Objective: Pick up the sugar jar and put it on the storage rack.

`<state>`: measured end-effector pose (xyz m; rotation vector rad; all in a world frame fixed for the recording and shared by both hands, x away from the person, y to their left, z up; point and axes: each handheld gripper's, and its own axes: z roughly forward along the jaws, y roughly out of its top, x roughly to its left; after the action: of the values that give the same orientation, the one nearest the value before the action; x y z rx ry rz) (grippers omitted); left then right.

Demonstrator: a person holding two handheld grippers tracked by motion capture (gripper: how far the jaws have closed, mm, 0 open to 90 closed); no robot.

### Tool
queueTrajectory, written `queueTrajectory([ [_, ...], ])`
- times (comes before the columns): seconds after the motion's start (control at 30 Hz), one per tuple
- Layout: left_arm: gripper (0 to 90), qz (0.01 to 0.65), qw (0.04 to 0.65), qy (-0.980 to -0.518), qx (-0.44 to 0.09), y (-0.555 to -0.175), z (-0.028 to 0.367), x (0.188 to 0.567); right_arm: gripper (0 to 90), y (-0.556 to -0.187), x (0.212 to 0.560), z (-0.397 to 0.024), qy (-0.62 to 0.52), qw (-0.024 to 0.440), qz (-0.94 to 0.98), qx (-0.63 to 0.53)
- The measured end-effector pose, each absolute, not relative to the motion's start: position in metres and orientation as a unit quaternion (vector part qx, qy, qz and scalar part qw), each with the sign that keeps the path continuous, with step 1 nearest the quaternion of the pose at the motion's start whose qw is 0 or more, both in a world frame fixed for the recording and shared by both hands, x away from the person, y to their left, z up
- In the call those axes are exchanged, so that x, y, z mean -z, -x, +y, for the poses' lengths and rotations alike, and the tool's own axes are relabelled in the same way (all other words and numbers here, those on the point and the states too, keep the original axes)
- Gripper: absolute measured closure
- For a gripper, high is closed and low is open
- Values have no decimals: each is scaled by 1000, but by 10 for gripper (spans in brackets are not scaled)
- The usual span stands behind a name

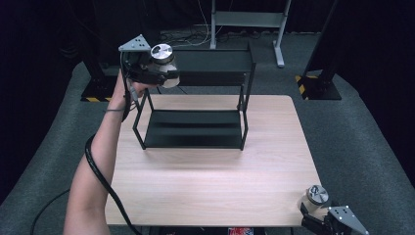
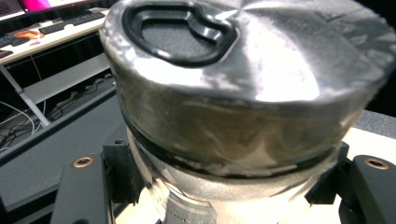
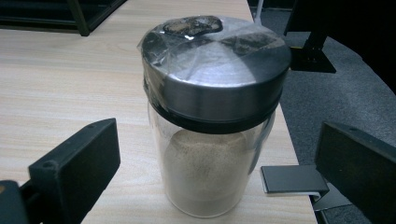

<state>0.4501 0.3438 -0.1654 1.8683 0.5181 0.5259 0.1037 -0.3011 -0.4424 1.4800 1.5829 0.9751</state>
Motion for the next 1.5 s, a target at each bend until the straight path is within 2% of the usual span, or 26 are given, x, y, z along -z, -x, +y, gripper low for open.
queueTrajectory([
  [0.7,305,232,522,-787,-235,-471,336,144,0,-103,442,-301,-578,375,619,-377],
  [1.5,305,277,496,-787,-238,-503,327,142,0,-102,443,-304,-582,376,615,-376],
])
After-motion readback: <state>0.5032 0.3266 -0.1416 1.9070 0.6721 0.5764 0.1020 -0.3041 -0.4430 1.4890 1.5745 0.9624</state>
